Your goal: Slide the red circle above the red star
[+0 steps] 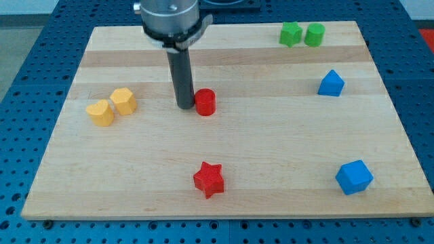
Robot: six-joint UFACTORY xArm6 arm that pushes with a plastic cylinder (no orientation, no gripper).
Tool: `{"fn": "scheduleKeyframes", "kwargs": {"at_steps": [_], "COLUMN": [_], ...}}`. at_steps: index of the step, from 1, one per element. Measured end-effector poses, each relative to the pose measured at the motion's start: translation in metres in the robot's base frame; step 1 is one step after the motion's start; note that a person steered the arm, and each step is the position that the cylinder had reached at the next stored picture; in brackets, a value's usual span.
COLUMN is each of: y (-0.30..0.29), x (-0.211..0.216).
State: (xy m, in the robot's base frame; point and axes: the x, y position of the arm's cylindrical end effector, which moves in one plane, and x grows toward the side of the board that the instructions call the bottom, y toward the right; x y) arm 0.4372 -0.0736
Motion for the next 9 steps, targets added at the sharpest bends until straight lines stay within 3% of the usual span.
{"fn": "scheduleKeyframes", "kwargs": {"at_steps": [1, 2, 5, 9], "y": [0.000, 0.000, -0.017, 0.023], "x": [0.043, 0.048, -0.075, -0.063]}}
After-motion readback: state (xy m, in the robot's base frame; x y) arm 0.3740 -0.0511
